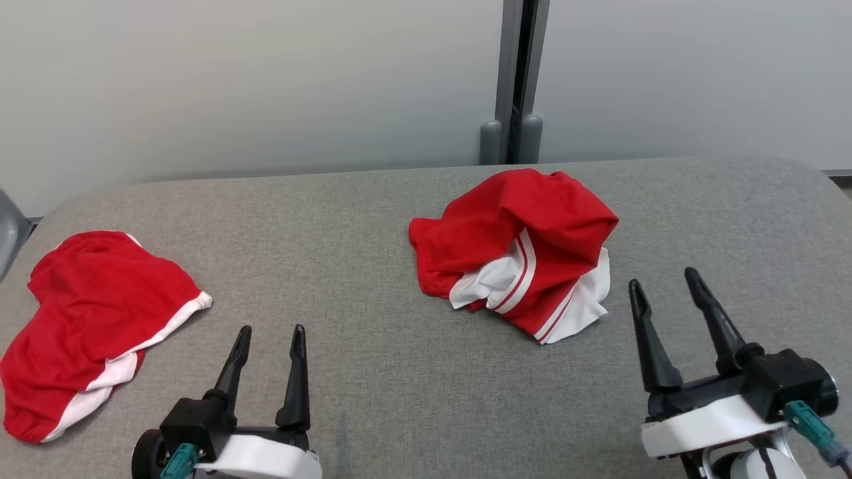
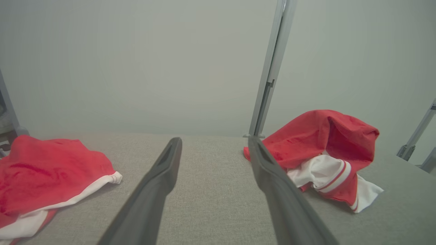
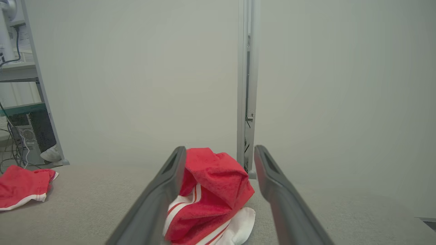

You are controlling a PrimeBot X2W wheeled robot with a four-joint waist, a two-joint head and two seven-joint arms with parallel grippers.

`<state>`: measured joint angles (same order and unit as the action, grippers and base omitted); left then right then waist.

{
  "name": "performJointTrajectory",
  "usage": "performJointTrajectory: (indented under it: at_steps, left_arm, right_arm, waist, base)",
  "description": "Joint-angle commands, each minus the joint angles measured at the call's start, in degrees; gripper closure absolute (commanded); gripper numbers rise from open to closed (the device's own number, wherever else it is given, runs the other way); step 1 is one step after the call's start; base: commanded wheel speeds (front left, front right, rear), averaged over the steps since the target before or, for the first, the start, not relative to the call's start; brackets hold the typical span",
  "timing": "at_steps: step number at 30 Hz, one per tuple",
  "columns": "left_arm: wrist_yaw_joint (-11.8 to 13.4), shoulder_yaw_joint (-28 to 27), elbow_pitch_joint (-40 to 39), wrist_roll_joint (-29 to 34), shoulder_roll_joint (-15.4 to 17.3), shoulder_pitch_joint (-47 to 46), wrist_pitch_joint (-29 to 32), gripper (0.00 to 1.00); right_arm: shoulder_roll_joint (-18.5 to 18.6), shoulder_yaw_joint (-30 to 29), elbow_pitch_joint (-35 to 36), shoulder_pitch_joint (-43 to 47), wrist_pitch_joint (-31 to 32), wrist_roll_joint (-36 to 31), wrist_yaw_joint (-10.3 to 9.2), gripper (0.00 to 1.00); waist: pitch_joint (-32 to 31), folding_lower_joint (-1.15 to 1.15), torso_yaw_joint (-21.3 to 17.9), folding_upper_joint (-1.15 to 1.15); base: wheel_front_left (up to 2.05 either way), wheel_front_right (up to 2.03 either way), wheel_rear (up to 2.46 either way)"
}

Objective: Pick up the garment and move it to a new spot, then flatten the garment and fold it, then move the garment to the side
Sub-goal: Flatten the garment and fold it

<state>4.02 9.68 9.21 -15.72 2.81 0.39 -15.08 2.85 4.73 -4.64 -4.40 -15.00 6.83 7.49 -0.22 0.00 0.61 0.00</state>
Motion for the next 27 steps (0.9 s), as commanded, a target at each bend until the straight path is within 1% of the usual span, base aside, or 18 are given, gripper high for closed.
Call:
performJointTrajectory:
  at_steps: [1,7,9,10,13,16,18,19,24,27]
  left_arm:
    - [-0.30,0.53,0.20,0.30,0.17,-1.20,-0.10,0.00]
    - [-0.42,3.07,1.22,0.56,0.20,-3.05,-0.10,0.00]
    - [-0.28,3.68,1.46,0.16,0.18,-3.62,-0.10,0.00]
    - [-0.27,4.07,1.56,0.02,0.18,-3.94,-0.10,0.00]
    - [-0.42,5.16,1.96,0.00,0.18,-5.09,-0.10,0.00]
    - [-0.12,5.93,2.09,-0.40,0.18,-5.84,-0.10,0.00]
    - [0.14,6.31,1.99,-0.69,0.15,-6.31,-0.10,0.00]
    - [0.14,6.31,1.99,-0.69,0.15,-6.31,-0.10,0.00]
    - [0.14,7.16,2.12,-1.06,0.17,-6.82,-0.09,0.00]
    - [0.31,7.41,2.26,-1.32,0.17,-6.58,-0.10,0.00]
  right_arm:
    - [0.28,0.91,-1.03,-0.58,-0.31,-0.34,0.01,0.00]
    - [2.78,4.79,-5.82,-5.15,-0.25,-1.93,0.01,0.00]
    - [3.47,5.93,-8.79,-7.53,-0.22,-1.05,0.00,0.00]
    - [4.70,6.86,-10.56,-8.86,-0.21,-2.21,0.00,0.00]
    - [6.11,9.47,-15.59,-12.33,-0.20,-2.79,0.00,0.00]
    - [7.53,10.26,-20.91,-14.97,-0.20,-3.07,0.00,0.00]
    - [7.75,10.83,-24.76,-16.67,-0.19,-2.38,0.00,0.00]
    - [7.75,10.83,-24.76,-16.67,-0.19,-2.38,0.00,0.00]
    - [8.66,11.29,-32.44,-19.93,-0.20,-2.65,0.00,0.00]
    - [7.44,10.54,-36.86,-21.03,1.51,-0.43,0.00,0.00]
  waist:
    - [0.55,0.00,0.82,0.00]
    - [3.97,0.00,4.03,0.00]
    - [5.32,0.00,5.20,0.00]
    - [5.91,0.00,5.88,0.00]
    - [7.23,0.00,8.04,0.00]
    - [8.08,0.00,10.27,0.00]
    - [8.49,0.00,11.59,0.00]
    - [8.49,0.00,11.59,0.00]
    - [8.97,0.00,14.21,0.00]
    - [8.90,0.00,15.11,0.00]
  base:
    - [0.00,0.00,0.00]
    - [0.00,0.00,0.00]
    - [0.00,0.00,0.00]
    - [0.00,0.00,0.00]
    - [0.00,0.00,0.00]
    - [0.00,0.00,0.00]
    - [0.00,0.00,0.00]
    - [0.00,0.00,0.00]
    - [0.00,0.00,0.00]
    - [0.00,0.00,0.00]
